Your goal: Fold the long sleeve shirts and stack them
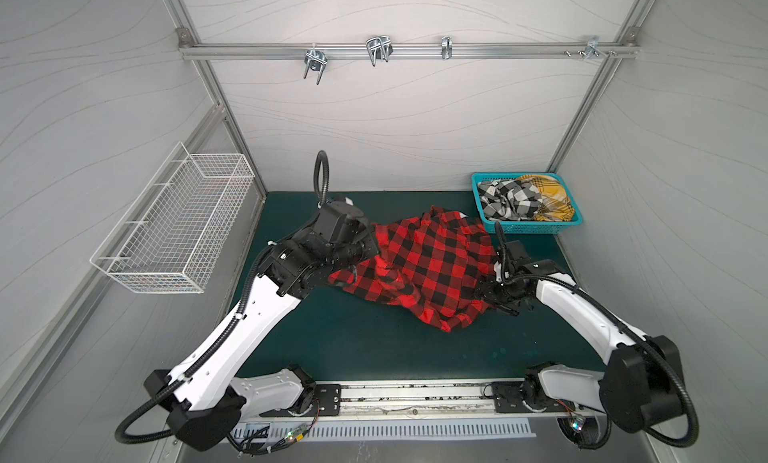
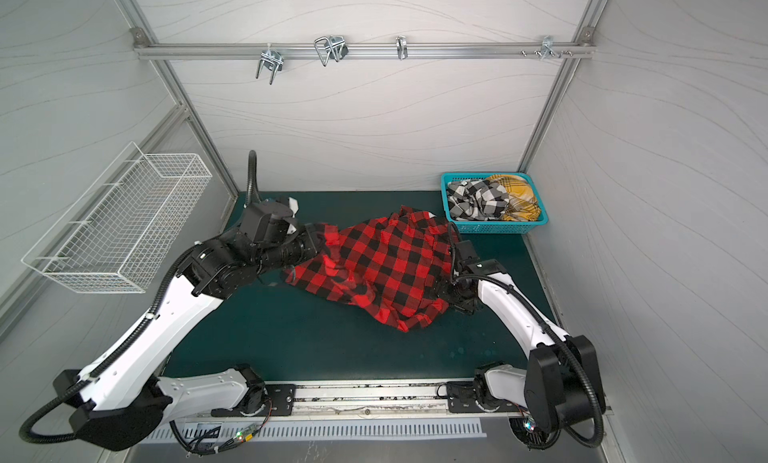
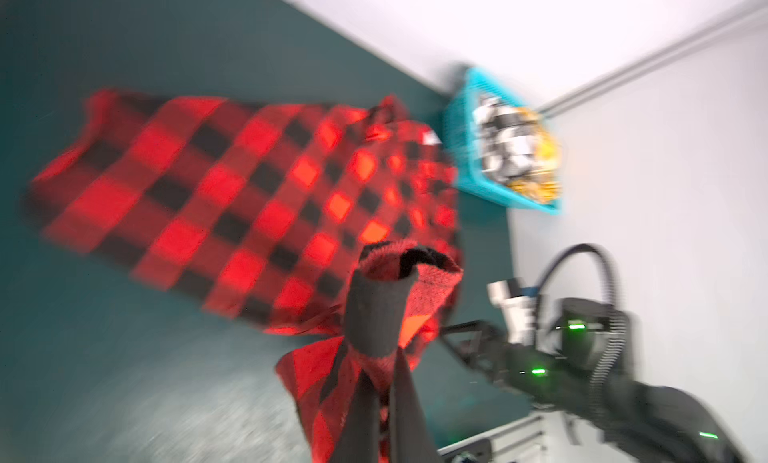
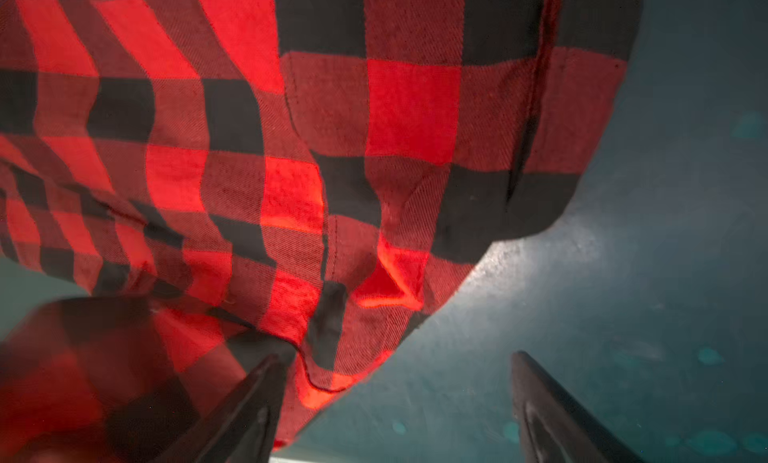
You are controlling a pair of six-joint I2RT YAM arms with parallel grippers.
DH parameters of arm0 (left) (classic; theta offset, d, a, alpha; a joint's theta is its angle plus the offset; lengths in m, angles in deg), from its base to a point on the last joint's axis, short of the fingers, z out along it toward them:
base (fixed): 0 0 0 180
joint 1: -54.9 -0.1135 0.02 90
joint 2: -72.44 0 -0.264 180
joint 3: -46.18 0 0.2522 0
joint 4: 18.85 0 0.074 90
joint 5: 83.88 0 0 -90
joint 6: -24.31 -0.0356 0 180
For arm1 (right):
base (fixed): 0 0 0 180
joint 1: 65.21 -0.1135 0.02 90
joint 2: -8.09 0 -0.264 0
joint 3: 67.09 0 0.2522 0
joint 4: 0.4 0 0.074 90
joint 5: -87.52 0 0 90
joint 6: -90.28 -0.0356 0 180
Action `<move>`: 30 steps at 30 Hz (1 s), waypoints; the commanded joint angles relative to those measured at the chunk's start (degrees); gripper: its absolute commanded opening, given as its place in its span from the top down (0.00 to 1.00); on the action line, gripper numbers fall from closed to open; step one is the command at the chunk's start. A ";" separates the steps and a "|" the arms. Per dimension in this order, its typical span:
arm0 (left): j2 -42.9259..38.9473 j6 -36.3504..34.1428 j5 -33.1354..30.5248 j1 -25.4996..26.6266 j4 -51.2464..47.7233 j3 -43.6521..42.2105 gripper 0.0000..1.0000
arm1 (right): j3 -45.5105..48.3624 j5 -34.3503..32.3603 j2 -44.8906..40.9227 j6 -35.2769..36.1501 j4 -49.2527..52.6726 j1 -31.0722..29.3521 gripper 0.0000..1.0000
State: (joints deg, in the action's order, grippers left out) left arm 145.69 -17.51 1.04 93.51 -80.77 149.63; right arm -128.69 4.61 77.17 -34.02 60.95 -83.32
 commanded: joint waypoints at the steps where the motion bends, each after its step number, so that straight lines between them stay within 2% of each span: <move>1: 13.63 -2.10 4.33 0.32 7.38 6.59 1.00 | 0.11 -0.59 -3.68 0.46 5.63 -0.35 0.13; 3: 23.34 -4.09 7.20 0.21 7.54 13.45 1.00 | 0.66 -1.28 -4.63 0.13 6.68 -0.31 0.13; 6: 38.93 -7.56 10.06 -0.26 2.59 26.11 0.64 | 1.16 -2.12 -5.23 0.16 7.58 -0.14 0.14; 9: 46.60 -8.72 8.71 -2.75 -5.79 33.59 0.52 | 0.99 -1.96 -3.99 0.20 7.44 0.43 0.16; 11: 43.41 -8.39 7.44 -5.37 -5.64 28.94 0.44 | 0.60 -1.17 -2.58 -0.11 6.50 0.53 0.18; 13: 36.25 -7.93 5.95 -9.45 -3.02 19.11 0.36 | 0.20 -0.31 -0.86 -0.58 4.80 0.60 0.19; 18: 20.76 -8.21 8.34 -23.30 -2.65 -5.84 0.33 | -0.38 1.64 3.34 -1.26 1.38 0.75 0.23; 22: 14.96 -8.45 12.80 -33.59 1.48 -21.91 0.31 | 0.49 2.01 5.58 -1.50 -0.42 1.14 0.27; 26: 15.33 -6.35 20.44 -39.01 9.90 -29.30 0.29 | 1.34 3.38 6.05 -1.31 -1.19 1.32 0.31; 30: 20.44 -5.58 21.85 -40.82 13.18 -28.70 0.32 | 2.36 3.54 4.68 -1.24 -0.74 1.32 0.33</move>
State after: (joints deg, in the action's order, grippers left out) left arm 164.43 -24.17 18.81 53.71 -74.50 119.27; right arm -127.44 7.26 83.03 -34.83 59.69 -82.34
